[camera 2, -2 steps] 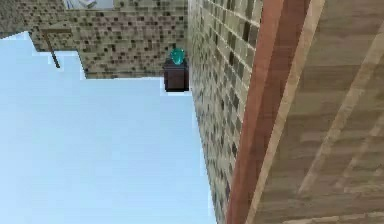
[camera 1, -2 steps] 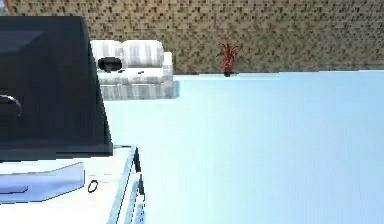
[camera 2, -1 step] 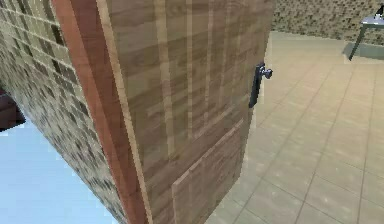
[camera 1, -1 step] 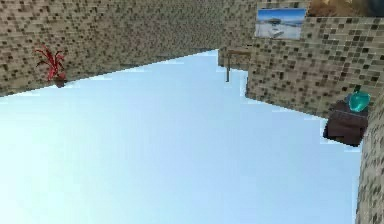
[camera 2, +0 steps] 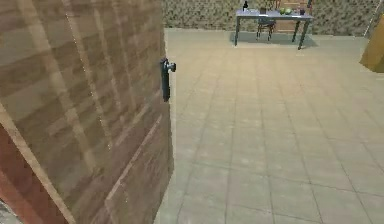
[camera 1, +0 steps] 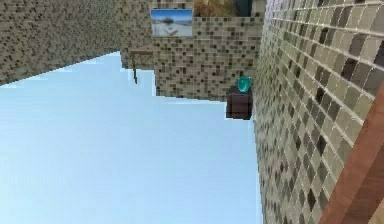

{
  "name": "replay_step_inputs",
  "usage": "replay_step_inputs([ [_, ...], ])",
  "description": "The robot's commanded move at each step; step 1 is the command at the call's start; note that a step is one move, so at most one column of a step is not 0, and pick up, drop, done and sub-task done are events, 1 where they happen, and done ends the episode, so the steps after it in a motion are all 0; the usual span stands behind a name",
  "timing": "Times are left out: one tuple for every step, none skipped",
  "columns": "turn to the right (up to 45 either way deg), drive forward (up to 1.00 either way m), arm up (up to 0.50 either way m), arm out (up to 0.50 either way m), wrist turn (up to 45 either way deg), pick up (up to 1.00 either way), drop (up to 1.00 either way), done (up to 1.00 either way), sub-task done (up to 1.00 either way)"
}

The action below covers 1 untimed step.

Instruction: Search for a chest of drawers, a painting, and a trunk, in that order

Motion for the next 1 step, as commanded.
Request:
replay_step_inputs([
  [3.0, 0.00, 0.00, 0.00, 0.0, 0.00, 0.00, 0.00, 0.00],
])
